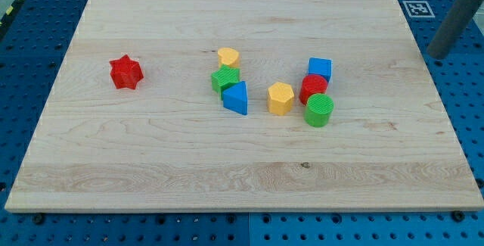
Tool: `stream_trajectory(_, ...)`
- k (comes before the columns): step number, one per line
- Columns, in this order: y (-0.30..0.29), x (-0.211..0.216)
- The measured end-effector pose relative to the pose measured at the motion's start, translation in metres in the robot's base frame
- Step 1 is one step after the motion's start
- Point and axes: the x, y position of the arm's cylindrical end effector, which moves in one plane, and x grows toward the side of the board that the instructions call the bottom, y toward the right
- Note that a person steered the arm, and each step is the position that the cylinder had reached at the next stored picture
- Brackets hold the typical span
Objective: Push red circle into the yellow hexagon
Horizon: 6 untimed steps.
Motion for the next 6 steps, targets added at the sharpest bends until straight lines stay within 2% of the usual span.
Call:
stream_trajectory(2, 0.006, 0.018)
stream_trajectory(3, 0.006, 0.054)
stream_trajectory(5, -0.046, 0.081)
stream_trajectory(6, -0.047, 0.081)
